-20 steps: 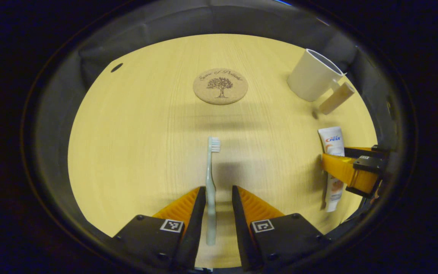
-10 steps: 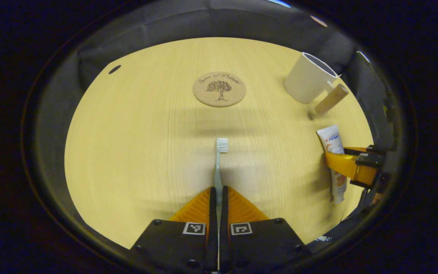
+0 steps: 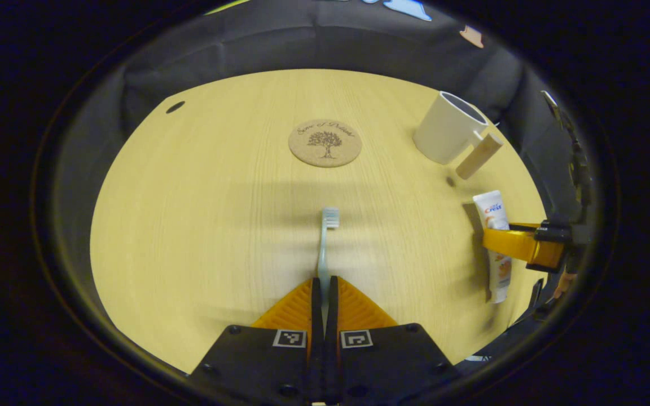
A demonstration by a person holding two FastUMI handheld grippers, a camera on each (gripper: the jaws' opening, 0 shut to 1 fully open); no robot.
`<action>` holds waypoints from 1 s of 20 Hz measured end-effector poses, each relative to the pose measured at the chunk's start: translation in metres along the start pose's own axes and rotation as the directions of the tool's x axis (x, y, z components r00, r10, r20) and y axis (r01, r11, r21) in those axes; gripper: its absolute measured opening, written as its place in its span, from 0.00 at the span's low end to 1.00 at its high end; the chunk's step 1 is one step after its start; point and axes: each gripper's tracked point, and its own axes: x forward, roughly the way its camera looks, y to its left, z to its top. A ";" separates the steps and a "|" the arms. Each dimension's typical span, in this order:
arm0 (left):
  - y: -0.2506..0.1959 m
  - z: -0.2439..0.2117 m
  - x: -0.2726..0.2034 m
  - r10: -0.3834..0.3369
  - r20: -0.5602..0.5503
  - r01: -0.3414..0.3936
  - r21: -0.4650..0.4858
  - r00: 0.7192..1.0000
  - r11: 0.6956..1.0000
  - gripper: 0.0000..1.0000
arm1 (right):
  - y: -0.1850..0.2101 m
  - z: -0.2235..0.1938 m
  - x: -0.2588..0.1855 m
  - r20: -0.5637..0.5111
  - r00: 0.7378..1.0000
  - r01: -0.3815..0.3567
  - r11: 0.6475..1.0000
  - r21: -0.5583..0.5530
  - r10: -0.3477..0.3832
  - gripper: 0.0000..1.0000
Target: Put the toothbrush and toothpaste on the desktop into the cup, then pick up the cup and place it on the coaster on the desktop.
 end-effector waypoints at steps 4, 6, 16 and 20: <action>0.001 0.009 -0.009 -0.021 0.105 0.024 -0.028 0.994 0.999 0.08 | 0.002 0.008 -0.016 0.124 0.990 -0.065 0.998 0.014 0.063 0.31; 0.001 0.013 -0.017 -0.046 0.164 0.053 -0.036 0.985 0.998 0.08 | -0.001 0.012 -0.024 0.208 0.976 -0.061 0.998 0.006 0.059 0.31; -0.011 0.051 -0.065 -0.139 0.457 0.155 0.003 0.879 0.988 0.08 | 0.013 0.031 -0.079 0.494 0.869 0.005 0.999 -0.048 0.019 0.32; -0.023 0.088 -0.089 -0.173 0.562 0.176 0.050 0.809 0.983 0.08 | 0.032 0.062 -0.105 0.602 0.798 0.009 0.997 -0.081 0.042 0.31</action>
